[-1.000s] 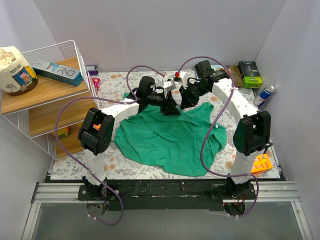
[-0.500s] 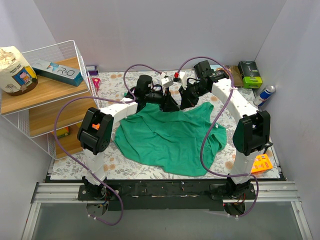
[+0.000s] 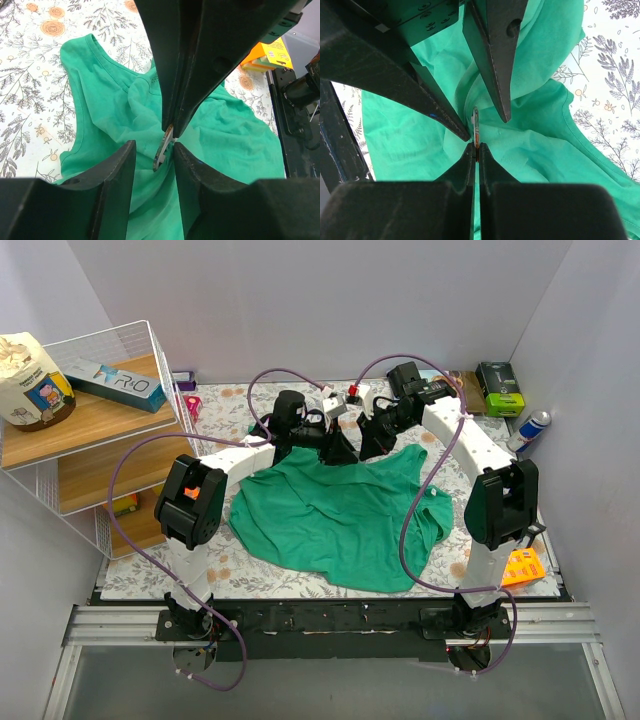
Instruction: Remove the brooch from the garment
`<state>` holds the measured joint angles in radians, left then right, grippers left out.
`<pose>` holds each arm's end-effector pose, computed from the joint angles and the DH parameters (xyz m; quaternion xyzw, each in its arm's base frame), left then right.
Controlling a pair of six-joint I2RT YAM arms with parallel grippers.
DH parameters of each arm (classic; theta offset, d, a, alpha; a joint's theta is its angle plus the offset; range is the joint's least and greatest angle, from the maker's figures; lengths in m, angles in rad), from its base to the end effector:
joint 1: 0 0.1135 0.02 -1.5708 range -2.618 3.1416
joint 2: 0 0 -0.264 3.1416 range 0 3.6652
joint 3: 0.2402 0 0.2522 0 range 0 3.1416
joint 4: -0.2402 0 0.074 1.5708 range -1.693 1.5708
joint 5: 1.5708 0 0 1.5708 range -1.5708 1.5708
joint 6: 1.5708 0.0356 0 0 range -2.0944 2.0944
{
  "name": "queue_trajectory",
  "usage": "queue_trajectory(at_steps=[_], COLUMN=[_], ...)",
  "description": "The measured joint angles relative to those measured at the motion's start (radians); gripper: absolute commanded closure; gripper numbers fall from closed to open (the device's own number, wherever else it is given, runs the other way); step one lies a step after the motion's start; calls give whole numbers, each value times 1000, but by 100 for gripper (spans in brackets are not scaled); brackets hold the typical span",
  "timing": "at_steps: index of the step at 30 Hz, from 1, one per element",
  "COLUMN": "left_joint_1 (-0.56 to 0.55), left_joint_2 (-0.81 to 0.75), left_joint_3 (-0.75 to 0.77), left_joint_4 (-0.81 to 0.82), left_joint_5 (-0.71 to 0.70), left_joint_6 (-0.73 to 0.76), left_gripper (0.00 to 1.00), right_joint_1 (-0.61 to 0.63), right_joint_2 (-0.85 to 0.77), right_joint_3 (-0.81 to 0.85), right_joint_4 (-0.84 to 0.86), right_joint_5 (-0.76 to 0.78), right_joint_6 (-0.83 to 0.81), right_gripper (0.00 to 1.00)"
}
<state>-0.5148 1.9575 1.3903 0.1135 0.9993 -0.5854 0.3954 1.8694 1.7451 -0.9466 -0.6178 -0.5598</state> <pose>0.3702 -0.2438 0.2361 0.2275 0.7528 -0.5895 0.1841 0.3589 0.1722 0.3046 -0.4911 0.7852 0.2742 0.2590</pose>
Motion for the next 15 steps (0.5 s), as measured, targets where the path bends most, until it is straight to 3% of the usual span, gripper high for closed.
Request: queue_trajectory(at_steps=[10, 13, 15], left_joint_1=[-4, -6, -8], left_joint_2=[0, 0, 0], left_joint_3=[1, 5, 6], left_joint_4=[-21, -39, -48], left_joint_5=[10, 11, 12], left_joint_6=[54, 74, 82], left_gripper=[70, 77, 88], right_joint_1=[-3, -3, -3], right_joint_2=[10, 19, 22], right_joint_3=[0, 0, 0], right_joint_4=[1, 1, 2], right_joint_5=[-26, -30, -31], right_joint_6=[18, 23, 26], right_gripper=[99, 99, 99])
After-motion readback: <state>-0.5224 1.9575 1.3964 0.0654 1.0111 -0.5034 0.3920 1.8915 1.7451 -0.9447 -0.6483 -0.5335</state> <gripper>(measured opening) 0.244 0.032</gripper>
